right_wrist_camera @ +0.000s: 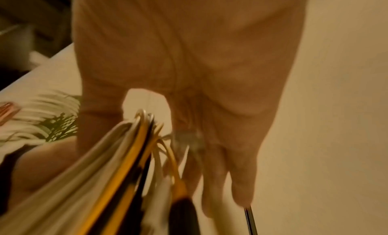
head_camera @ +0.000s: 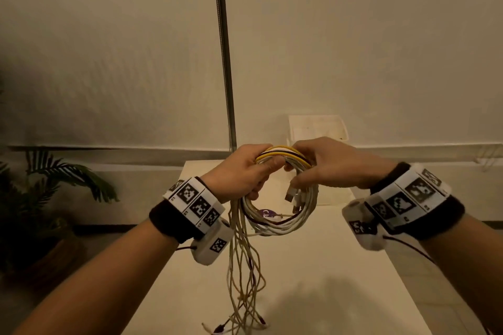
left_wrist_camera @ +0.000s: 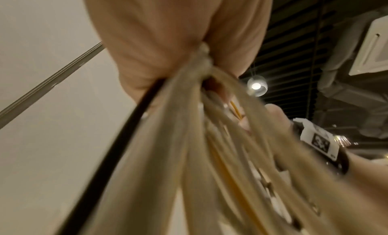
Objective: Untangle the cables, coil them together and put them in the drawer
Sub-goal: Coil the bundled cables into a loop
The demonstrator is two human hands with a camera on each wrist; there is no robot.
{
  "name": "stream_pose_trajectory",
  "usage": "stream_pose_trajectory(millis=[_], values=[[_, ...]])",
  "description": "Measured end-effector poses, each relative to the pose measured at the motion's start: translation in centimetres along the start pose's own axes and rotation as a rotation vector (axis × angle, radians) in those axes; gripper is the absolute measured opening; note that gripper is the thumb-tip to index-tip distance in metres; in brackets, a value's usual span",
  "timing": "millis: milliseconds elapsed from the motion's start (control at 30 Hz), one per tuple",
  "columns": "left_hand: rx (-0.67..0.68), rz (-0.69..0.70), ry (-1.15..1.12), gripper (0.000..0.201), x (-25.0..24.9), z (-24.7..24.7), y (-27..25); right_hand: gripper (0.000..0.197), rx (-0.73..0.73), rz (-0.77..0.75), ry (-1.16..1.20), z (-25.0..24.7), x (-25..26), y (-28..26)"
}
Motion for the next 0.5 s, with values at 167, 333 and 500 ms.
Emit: stream_pose_trajectory(millis=[167,333,500], values=[[0.069,0.086,0.167,0.026,-2.7,-0.3,1.0,0.013,0.009,-0.016,0.065,-0.1,1.8,0.5],[-0.125,0.134,0.031,0.025,-3.5,-1.6,1.3,0.015,-0.175,-0.049,0.465,-0.3,1.6,0.8],[-0.161,0.077,-0.228,0.042,-1.4,-0.8,-0.1,0.022,-0.273,-0.044,0.636,-0.1,1.2,1.0]])
Point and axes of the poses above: each hand's wrist, its own y-axis towards the middle knuckle, its own z-axis out of the palm, x = y × z, the point moved 7 cm from there along y, towards the middle knuckle, and after that the axes turned 9 degrees about z, right-handed, at the moved point
